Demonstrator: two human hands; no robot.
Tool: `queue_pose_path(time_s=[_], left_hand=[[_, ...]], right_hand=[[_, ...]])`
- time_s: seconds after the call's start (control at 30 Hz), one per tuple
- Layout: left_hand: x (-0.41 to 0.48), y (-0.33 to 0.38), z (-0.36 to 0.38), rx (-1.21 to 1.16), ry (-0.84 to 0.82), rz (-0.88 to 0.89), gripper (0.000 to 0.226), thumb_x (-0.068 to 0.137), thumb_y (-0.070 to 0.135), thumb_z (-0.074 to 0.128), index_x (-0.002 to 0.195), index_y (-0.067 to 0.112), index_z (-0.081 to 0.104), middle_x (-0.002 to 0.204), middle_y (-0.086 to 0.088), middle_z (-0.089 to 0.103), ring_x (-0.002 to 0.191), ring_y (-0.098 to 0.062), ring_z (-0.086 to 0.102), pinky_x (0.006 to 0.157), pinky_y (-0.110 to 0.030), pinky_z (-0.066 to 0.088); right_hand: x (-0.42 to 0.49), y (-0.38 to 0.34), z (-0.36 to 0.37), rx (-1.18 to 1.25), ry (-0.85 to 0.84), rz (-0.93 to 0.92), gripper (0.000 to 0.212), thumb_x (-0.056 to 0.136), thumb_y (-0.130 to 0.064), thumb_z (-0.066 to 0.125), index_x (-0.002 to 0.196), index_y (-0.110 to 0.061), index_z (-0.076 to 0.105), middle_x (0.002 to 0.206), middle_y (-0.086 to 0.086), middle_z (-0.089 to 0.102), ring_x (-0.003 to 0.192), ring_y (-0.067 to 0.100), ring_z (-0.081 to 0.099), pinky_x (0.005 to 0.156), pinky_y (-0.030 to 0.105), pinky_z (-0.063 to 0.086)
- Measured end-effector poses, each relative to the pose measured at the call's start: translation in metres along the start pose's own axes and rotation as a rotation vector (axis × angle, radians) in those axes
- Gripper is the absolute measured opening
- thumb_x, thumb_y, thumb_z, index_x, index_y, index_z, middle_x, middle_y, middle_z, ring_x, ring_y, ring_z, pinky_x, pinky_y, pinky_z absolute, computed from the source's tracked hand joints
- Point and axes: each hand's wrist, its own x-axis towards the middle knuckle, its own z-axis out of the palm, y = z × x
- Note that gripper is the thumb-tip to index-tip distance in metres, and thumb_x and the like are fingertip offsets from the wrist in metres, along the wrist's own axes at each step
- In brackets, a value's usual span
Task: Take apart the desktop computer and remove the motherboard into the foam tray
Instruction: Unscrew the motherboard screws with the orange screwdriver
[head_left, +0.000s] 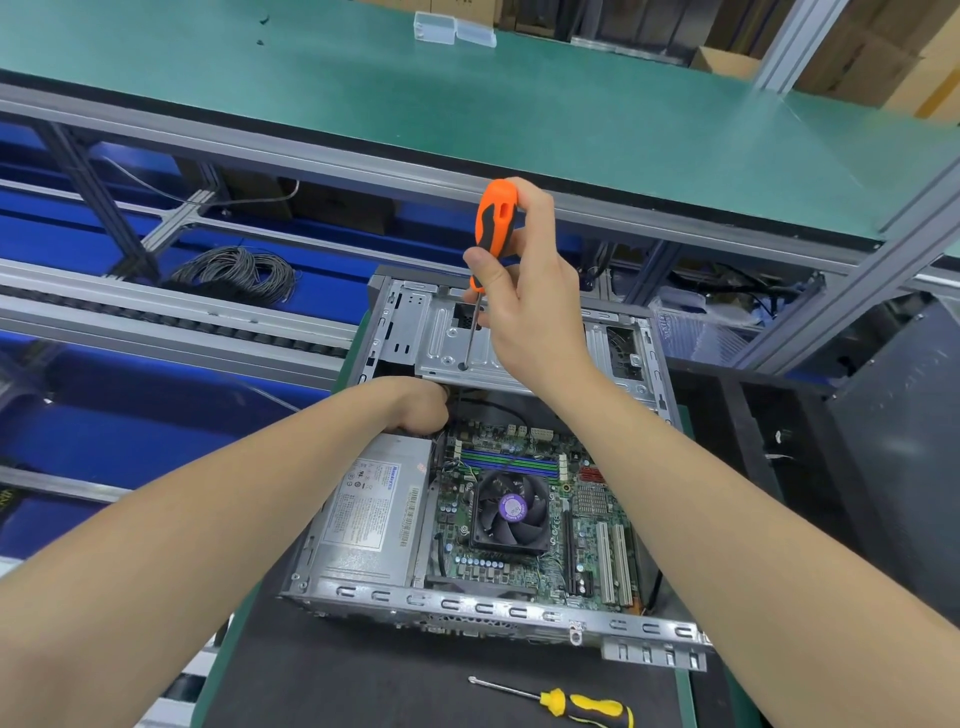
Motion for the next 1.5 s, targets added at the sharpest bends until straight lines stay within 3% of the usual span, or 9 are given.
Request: queue_pose_path(time_s=[0.13, 0.57, 0.8, 0.93, 1.0, 1.1, 1.27, 1.37, 1.5], left_hand=[[-0.001, 0.002, -0.001, -0.021, -0.003, -0.010, 0.048, 0.103, 0.012, 0.041, 0.151, 0.003, 0.042, 0.152, -0.017, 0.048, 0.122, -0.030, 0.055, 0.095, -0.033, 0.045], [-0.024, 0.008, -0.003, -0.070, 0.007, 0.028, 0.037, 0.108, 0.010, 0.034, 0.137, -0.001, 0.054, 0.143, -0.020, 0.053, 0.126, -0.035, 0.053, 0.093, -0.032, 0.041], [-0.072, 0.006, -0.039, -0.175, -0.095, 0.158, 0.044, 0.106, 0.043, 0.049, 0.139, 0.017, 0.062, 0.138, 0.005, 0.062, 0.128, -0.019, 0.058, 0.111, -0.039, 0.045], [-0.106, 0.002, -0.087, -0.455, 0.266, 0.277, 0.032, 0.098, 0.045, 0.064, 0.097, 0.015, 0.076, 0.090, 0.001, 0.080, 0.081, -0.016, 0.077, 0.070, -0.031, 0.062], [-0.109, 0.006, -0.097, -0.322, 0.527, 0.372, 0.031, 0.092, 0.049, 0.070, 0.110, 0.023, 0.070, 0.100, 0.008, 0.077, 0.091, -0.008, 0.074, 0.082, -0.036, 0.059], [-0.100, 0.014, -0.084, -0.541, 0.490, 0.561, 0.018, 0.102, 0.019, 0.063, 0.118, 0.013, 0.069, 0.108, 0.001, 0.078, 0.104, -0.013, 0.073, 0.097, -0.042, 0.058], [-0.083, 0.015, -0.063, -0.697, 0.632, 0.595, 0.012, 0.102, 0.004, 0.059, 0.101, 0.007, 0.070, 0.090, -0.002, 0.079, 0.089, -0.013, 0.076, 0.086, -0.038, 0.063], [-0.078, 0.018, -0.058, -0.722, 0.730, 0.557, 0.017, 0.095, 0.015, 0.073, 0.081, 0.017, 0.063, 0.079, 0.001, 0.077, 0.075, -0.010, 0.076, 0.076, -0.031, 0.064], [-0.075, 0.016, -0.059, -0.663, 0.794, 0.498, 0.027, 0.090, 0.028, 0.079, 0.081, 0.015, 0.057, 0.080, 0.001, 0.076, 0.067, -0.006, 0.074, 0.072, -0.029, 0.063]], right_hand=[[-0.002, -0.001, 0.001, 0.028, -0.039, -0.009, 0.050, 0.105, -0.018, 0.058, 0.149, -0.026, 0.036, 0.100, 0.002, 0.063, 0.079, 0.022, 0.070, 0.064, 0.021, 0.057], [0.030, -0.014, -0.019, -0.227, -0.294, 0.030, 0.029, 0.099, -0.032, 0.068, 0.116, -0.031, 0.046, 0.085, -0.005, 0.070, 0.078, 0.023, 0.067, 0.077, 0.039, 0.057], [0.047, -0.025, -0.033, -0.343, -0.384, 0.044, 0.025, 0.093, -0.032, 0.074, 0.106, -0.012, 0.065, 0.097, 0.002, 0.072, 0.088, 0.024, 0.066, 0.086, 0.041, 0.054], [0.050, -0.026, -0.032, -0.364, -0.383, 0.026, 0.024, 0.090, -0.026, 0.075, 0.105, -0.012, 0.062, 0.094, 0.003, 0.072, 0.085, 0.024, 0.065, 0.084, 0.044, 0.054], [0.051, -0.030, -0.034, -0.324, -0.395, 0.006, 0.032, 0.085, -0.016, 0.072, 0.110, -0.019, 0.053, 0.089, -0.002, 0.069, 0.074, 0.020, 0.061, 0.079, 0.043, 0.055], [0.053, -0.036, -0.038, -0.325, -0.430, -0.012, 0.045, 0.080, -0.006, 0.063, 0.113, -0.032, 0.047, 0.083, -0.004, 0.068, 0.076, 0.022, 0.066, 0.074, 0.043, 0.058], [0.058, -0.044, -0.044, -0.519, -0.414, -0.057, 0.021, 0.089, -0.040, 0.067, 0.099, -0.026, 0.054, 0.075, -0.005, 0.062, 0.073, 0.016, 0.054, 0.064, 0.036, 0.046], [0.066, -0.054, -0.038, -0.768, -0.283, -0.055, 0.054, 0.094, -0.068, 0.050, 0.076, -0.018, 0.055, 0.071, 0.002, 0.056, 0.078, 0.029, 0.055, 0.058, 0.035, 0.037], [0.075, -0.066, -0.029, -0.882, -0.317, -0.048, 0.052, 0.096, -0.060, 0.056, 0.067, -0.018, 0.044, 0.070, 0.003, 0.047, 0.076, 0.032, 0.056, 0.059, 0.033, 0.034]])
